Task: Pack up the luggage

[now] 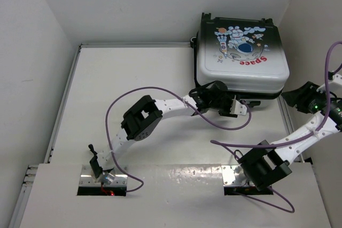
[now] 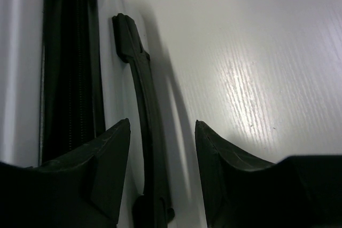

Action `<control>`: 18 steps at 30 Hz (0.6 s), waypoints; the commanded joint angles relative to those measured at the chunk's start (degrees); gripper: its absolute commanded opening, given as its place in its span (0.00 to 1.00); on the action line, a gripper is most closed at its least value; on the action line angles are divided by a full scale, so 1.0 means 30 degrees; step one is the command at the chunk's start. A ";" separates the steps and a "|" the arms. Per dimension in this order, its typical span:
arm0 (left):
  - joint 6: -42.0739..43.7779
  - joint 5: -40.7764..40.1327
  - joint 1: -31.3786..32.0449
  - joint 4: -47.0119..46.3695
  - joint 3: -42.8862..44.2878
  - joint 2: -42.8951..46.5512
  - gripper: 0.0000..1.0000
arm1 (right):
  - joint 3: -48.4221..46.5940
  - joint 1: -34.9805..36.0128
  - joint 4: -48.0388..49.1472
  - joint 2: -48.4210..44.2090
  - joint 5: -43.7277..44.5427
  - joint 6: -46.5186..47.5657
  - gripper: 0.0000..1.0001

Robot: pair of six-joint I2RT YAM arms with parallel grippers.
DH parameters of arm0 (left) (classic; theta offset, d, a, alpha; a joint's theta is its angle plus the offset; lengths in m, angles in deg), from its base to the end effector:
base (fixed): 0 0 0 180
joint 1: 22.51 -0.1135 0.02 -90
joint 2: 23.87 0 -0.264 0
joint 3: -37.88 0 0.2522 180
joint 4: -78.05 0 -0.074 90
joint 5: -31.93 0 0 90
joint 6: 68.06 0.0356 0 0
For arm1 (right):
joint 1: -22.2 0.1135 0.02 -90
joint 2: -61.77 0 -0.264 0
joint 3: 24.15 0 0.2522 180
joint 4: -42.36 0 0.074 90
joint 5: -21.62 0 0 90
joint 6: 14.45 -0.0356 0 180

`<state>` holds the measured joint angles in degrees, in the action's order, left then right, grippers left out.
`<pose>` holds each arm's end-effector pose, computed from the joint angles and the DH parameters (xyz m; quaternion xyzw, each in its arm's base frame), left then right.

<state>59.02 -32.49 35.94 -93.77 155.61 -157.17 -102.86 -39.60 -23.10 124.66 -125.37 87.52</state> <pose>0.2700 -0.4692 0.1952 0.6860 0.4594 -0.2810 0.4893 0.1222 -0.1646 0.3461 0.1982 0.8175 0.1762 0.5113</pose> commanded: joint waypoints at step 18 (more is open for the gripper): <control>0.0123 -0.4280 -0.1114 0.8329 0.2792 -0.2943 0.51 | -0.0382 0.0091 0.0271 0.0012 0.0188 0.0757 0.50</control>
<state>61.27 -37.25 36.77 -83.35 167.58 -164.36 -102.86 -39.58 -23.41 124.60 -124.35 88.66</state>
